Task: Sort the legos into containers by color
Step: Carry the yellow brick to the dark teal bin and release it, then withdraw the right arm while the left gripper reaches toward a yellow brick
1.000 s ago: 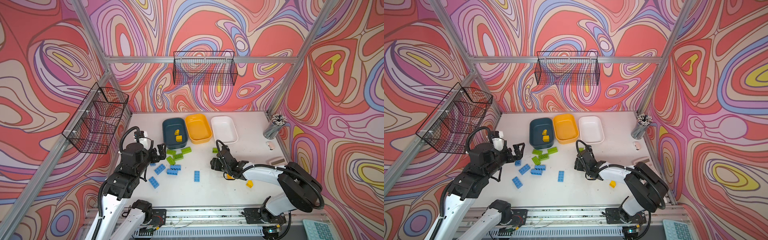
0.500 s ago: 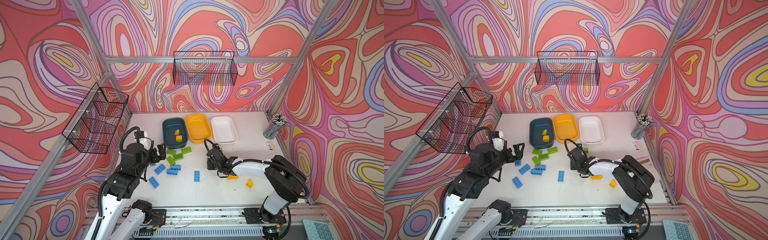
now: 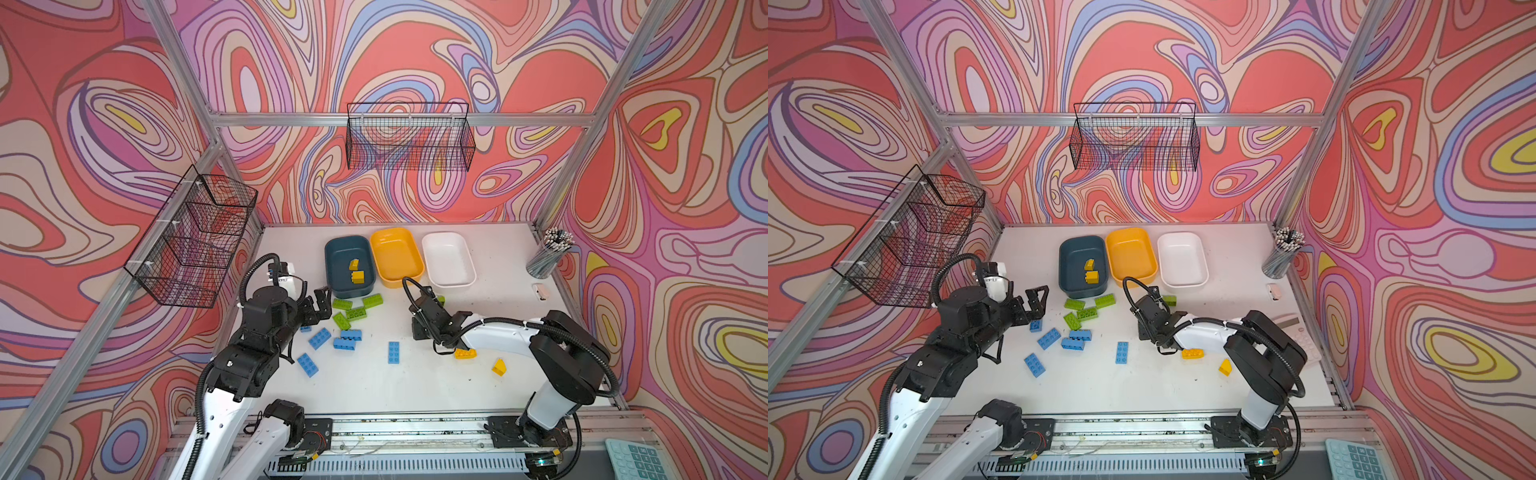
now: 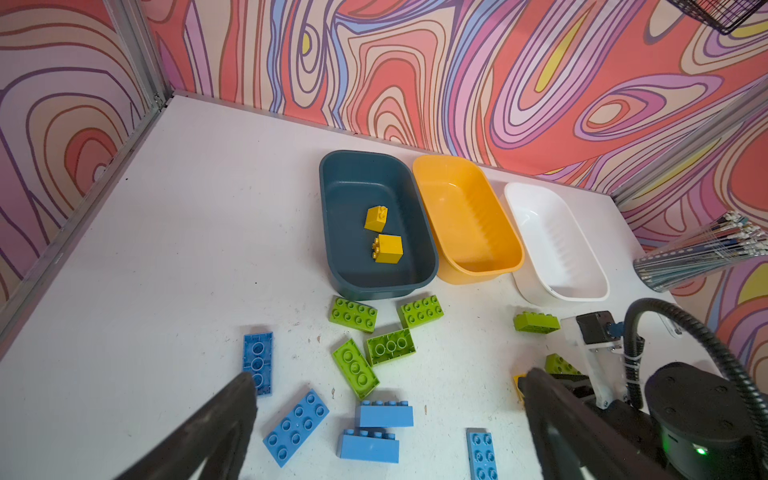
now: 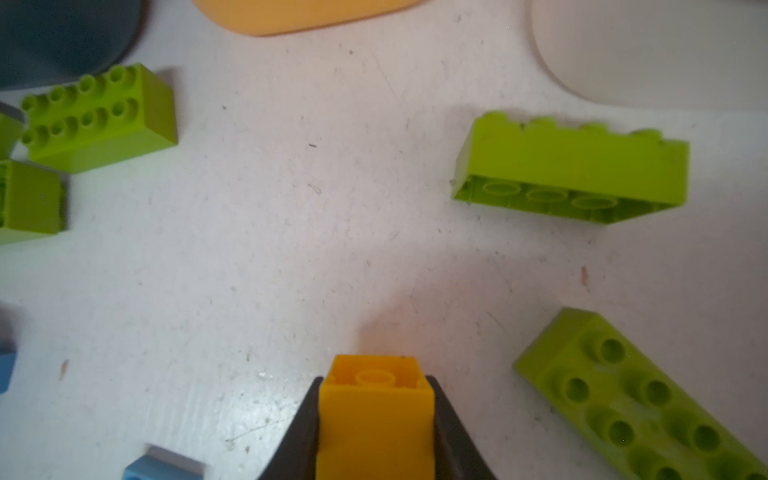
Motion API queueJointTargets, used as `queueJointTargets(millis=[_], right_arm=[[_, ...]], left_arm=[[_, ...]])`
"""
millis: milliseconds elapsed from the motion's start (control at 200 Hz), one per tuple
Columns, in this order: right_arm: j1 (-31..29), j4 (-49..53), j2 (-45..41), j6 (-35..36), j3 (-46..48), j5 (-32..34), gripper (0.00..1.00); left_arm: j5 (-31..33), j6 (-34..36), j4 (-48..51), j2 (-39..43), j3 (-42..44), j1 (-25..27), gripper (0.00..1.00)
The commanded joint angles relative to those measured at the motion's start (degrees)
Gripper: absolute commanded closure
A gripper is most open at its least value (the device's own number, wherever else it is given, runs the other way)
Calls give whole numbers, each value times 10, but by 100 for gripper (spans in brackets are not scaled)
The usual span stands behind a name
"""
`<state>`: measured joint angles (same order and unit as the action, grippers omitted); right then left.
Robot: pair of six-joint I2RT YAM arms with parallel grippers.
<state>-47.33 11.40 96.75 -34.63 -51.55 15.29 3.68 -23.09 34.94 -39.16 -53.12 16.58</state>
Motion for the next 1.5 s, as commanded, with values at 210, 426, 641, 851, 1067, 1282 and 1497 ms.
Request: queueJointTargets(millis=[210, 426, 641, 851, 1067, 1282, 1497], right_arm=[[-2, 4, 17, 77, -184, -92, 83], [-1, 1, 121, 102, -334, -158, 82], [13, 18, 246, 108, -488, -219, 81], [25, 49, 345, 115, -617, -236, 75], [44, 42, 376, 96, -652, -251, 66], [63, 15, 350, 90, -613, -264, 37], [90, -38, 275, 89, -523, -284, 26]], left_arm=[[37, 7, 9, 43, 7, 5, 0], [66, 6, 3, 72, 14, 4, 0], [78, 9, -3, 87, 20, 5, 0], [77, 10, -5, 86, 21, 5, 0], [73, 12, -5, 82, 22, 5, 0], [57, 19, -9, 72, 24, 5, 1], [-21, 38, -29, 43, 30, 6, 2]])
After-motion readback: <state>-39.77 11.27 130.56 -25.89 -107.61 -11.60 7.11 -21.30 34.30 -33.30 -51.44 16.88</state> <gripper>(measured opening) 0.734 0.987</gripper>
